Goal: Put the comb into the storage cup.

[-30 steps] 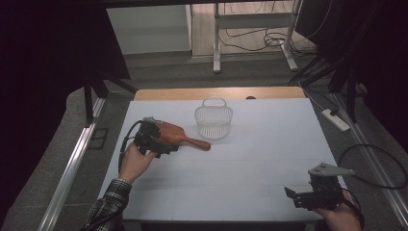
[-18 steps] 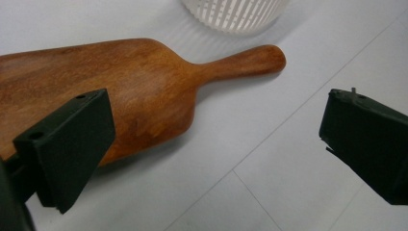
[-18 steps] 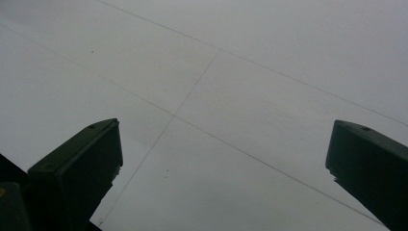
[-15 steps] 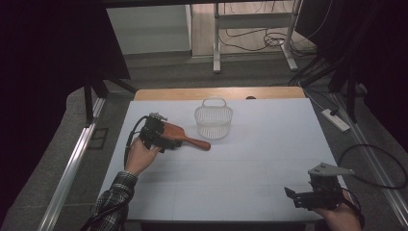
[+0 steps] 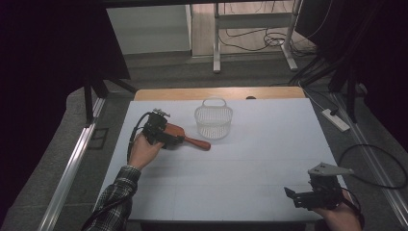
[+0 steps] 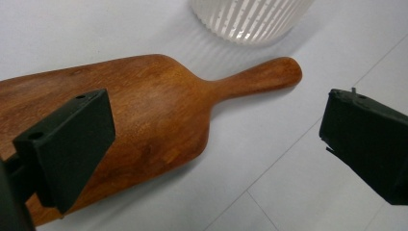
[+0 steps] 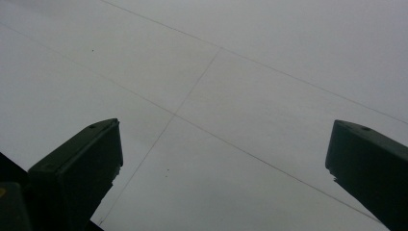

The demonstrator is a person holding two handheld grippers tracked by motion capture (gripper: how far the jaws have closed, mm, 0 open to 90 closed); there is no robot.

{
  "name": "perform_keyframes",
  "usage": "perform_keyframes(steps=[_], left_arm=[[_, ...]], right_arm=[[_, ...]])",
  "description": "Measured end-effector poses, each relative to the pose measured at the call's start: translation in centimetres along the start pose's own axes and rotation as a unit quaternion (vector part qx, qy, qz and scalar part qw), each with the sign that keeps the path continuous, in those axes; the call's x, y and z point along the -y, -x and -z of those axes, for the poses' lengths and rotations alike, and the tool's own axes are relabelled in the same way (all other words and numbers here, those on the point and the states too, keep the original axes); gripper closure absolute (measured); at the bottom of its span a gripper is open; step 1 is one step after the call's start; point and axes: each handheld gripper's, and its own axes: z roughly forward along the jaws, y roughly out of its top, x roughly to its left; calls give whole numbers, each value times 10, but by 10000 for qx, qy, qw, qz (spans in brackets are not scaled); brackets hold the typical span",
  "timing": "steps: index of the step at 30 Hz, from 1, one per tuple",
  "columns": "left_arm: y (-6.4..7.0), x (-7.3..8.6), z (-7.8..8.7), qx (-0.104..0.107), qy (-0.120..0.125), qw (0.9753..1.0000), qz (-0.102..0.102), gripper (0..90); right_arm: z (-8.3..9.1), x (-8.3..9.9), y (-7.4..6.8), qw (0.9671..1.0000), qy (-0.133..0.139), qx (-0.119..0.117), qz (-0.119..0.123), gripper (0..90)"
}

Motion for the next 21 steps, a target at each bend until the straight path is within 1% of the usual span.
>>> perform_keyframes(steps=[3,8,11,14,18,21], left_arm=[[-1,-3,-2,7,-39,10000,30,0],[-3,-7,-7,-60,-95,9999,48,0],[-4,-9,-9,-117,-170,9998,33,0],[-6,-13,-11,-93,-177,9998,57,0],[-10,-18,-13,-235,-273,9993,25,2],[-13,-22,-15,-248,-305,9992,77,25]], right_arm=[[0,0,0,10000,1,1,0,0],[0,0,0,10000,-5,4,-2,0],[0,0,0,10000,-9,4,0,0],[0,0,0,10000,-19,4,1,0],[0,0,0,10000,-19,3,-1,0],[-1,0,0,10000,-28,-6,-2,0]])
